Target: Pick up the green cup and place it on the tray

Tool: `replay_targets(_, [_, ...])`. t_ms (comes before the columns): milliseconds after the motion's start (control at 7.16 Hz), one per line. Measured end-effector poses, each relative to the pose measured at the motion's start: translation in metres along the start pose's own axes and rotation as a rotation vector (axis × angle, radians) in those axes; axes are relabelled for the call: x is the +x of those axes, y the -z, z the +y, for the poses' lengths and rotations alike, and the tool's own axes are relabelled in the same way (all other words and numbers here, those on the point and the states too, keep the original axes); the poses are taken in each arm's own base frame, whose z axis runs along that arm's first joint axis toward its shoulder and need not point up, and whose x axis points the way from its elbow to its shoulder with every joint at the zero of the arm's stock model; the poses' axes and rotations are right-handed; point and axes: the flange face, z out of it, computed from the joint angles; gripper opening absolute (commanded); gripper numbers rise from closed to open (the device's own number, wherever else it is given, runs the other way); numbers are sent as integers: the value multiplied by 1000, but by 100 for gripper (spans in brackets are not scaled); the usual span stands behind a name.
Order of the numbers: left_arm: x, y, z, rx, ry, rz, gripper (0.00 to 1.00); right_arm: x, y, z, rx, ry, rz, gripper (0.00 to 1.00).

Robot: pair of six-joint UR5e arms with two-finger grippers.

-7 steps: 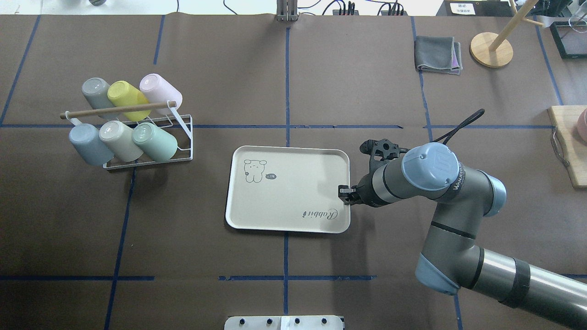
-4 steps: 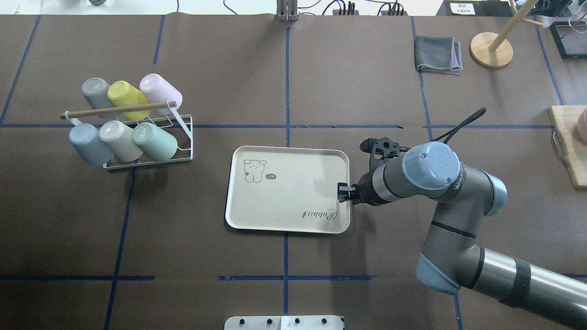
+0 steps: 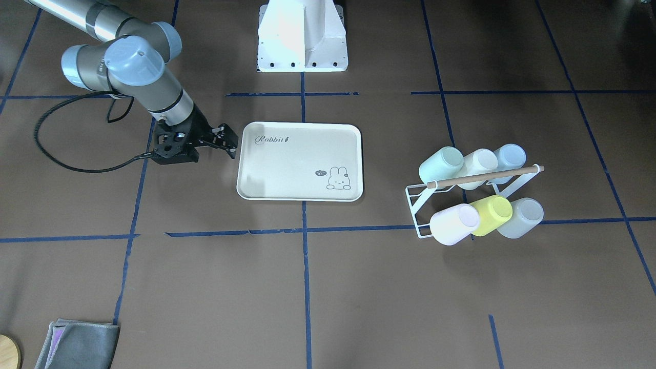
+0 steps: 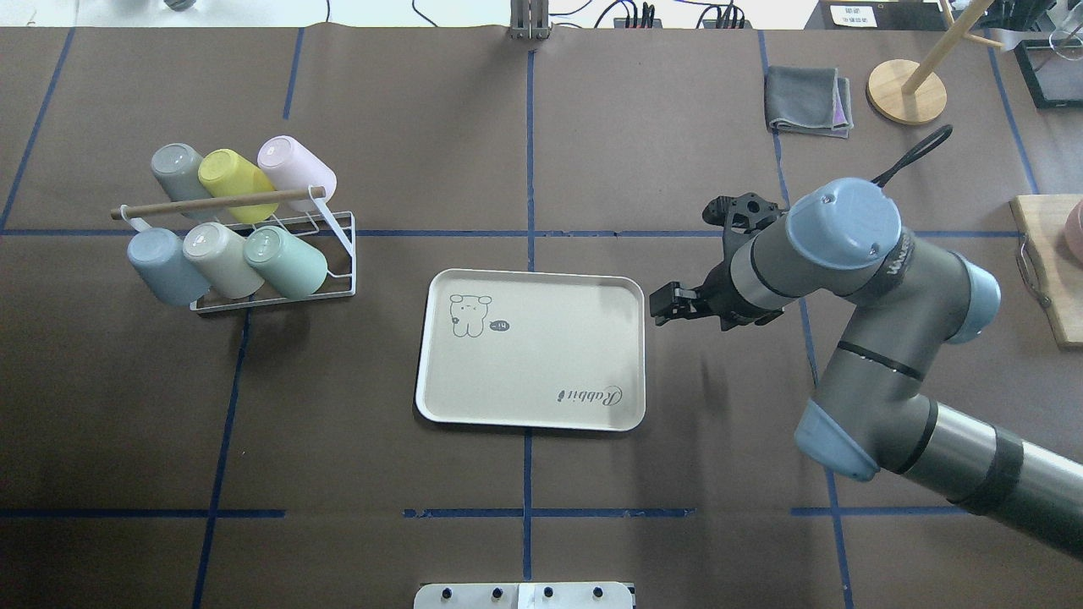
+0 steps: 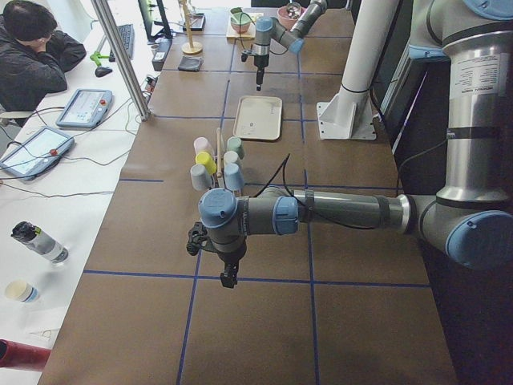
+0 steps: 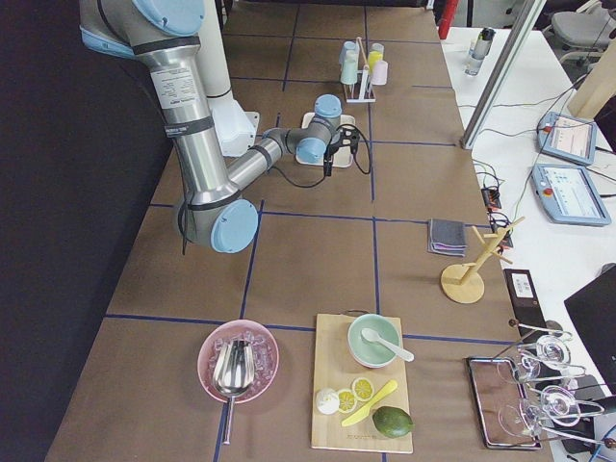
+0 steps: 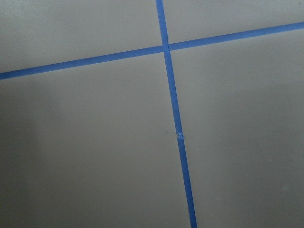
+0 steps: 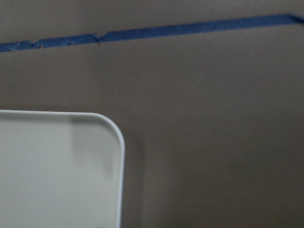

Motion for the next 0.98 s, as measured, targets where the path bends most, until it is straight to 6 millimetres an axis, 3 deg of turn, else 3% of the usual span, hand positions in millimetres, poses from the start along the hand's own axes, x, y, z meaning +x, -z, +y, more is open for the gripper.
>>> replay_targets(140, [0, 0, 0, 0, 0, 0, 100, 32, 31, -16, -18, 67, 63, 100])
replay_targets(279, [0, 0, 0, 0, 0, 0, 100, 79, 63, -26, -41, 142, 122, 100])
replay_targets(559, [0, 0, 0, 0, -1, 0, 100, 197, 112, -30, -79, 285, 208, 100])
replay_targets(977, [1, 2, -1, 4, -6, -1, 100, 372, 185, 2, -107, 368, 197, 100])
